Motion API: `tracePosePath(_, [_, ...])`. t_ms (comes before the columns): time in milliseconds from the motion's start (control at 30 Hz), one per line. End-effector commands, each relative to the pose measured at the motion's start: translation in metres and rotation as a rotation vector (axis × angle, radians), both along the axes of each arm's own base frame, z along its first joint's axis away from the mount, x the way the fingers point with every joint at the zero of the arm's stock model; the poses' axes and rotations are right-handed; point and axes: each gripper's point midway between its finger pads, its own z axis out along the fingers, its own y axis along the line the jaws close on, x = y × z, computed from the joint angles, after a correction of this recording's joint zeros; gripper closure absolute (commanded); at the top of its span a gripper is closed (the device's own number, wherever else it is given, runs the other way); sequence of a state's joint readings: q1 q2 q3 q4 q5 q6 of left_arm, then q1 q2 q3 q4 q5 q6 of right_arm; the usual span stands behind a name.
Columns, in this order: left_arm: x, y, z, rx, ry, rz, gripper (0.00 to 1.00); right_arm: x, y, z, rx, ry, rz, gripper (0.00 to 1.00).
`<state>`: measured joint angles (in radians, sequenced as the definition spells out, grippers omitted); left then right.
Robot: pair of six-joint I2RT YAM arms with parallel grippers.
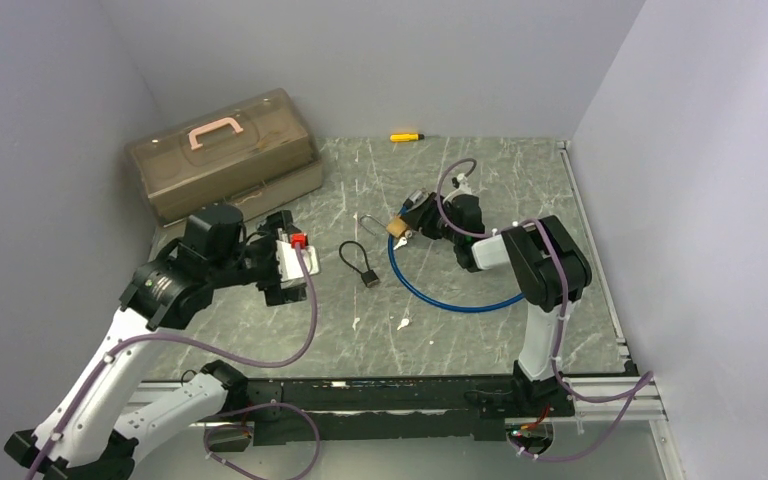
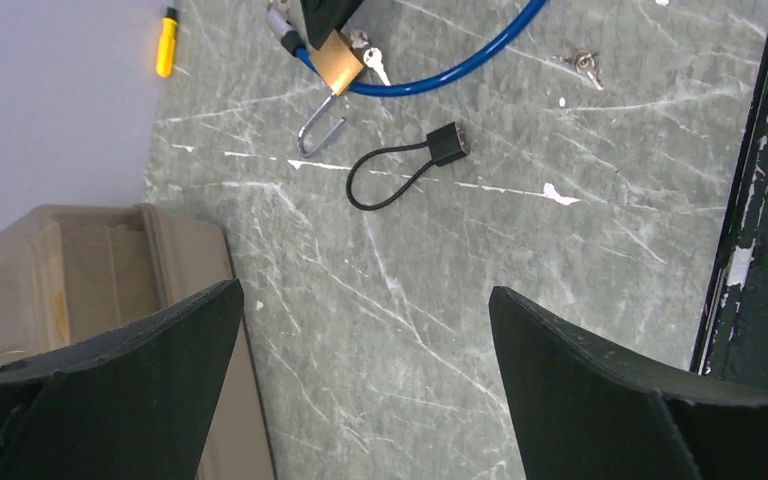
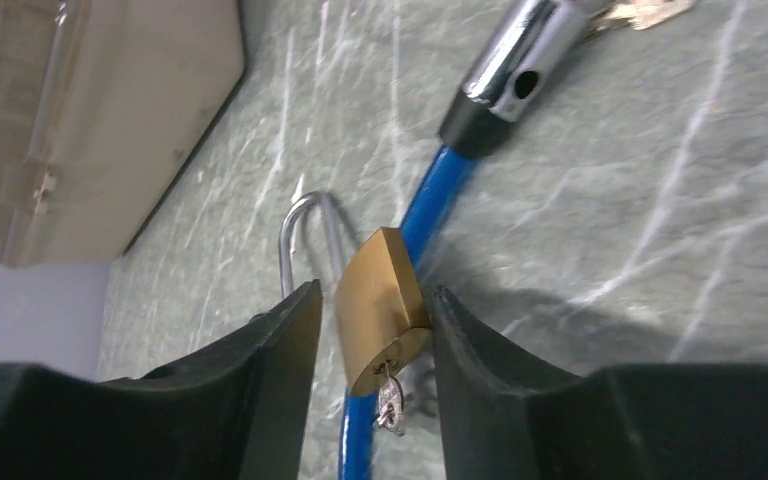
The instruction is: Unlock with the key
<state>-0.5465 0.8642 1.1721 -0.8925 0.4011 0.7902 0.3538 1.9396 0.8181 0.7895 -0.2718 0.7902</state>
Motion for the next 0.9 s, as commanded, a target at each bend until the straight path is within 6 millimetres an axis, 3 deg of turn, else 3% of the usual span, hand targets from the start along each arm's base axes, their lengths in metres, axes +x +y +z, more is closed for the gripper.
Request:
tracePosePath(0, [-0.021, -0.001, 0.026, -0.061, -0.048, -0.065, 0.01, 0.020, -0.008, 0.019, -0.014, -0.032, 0.005, 0.49])
tracePosePath(200, [-0.034, -0.011, 0.046, -0.156, -0.067, -0.108, 0.00, 0.013, -0.019, 0.068, -0.122, -0.079, -0.017, 0.30])
tracePosePath(267, [-0.036, -0.015, 0.045, -0.194, -0.026, -0.099, 0.01, -0.003, -0.021, 0.084, -0.197, -0.101, -0.020, 0.27])
tracePosePath(333, [-0.036, -0.017, 0.035, -0.215, 0.011, -0.081, 0.01, -0.031, -0.017, 0.084, -0.345, -0.076, 0.007, 0.27])
tracePosePath(400, [-0.032, -0.016, 0.012, -0.206, 0.052, -0.042, 0.01, -0.064, -0.007, 0.085, -0.498, -0.084, 0.036, 0.27])
tracePosePath(500, [-0.029, -0.012, -0.015, -0.193, 0.091, 0.008, 0.01, -0.123, 0.007, 0.069, -0.598, -0.049, 0.124, 0.28])
tracePosePath(633, [-0.033, -0.013, -0.028, -0.209, 0.123, 0.011, 0.01, -0.182, 0.003, 0.041, -0.586, 0.043, 0.187, 0.33])
tracePosePath(733, [-0.037, -0.013, -0.036, -0.222, 0.154, 0.010, 0.01, -0.211, -0.001, 0.025, -0.563, 0.087, 0.203, 0.37])
tracePosePath(867, [-0.041, -0.013, -0.050, -0.232, 0.198, 0.013, 0.01, -0.232, -0.009, 0.004, -0.568, 0.180, 0.208, 0.40])
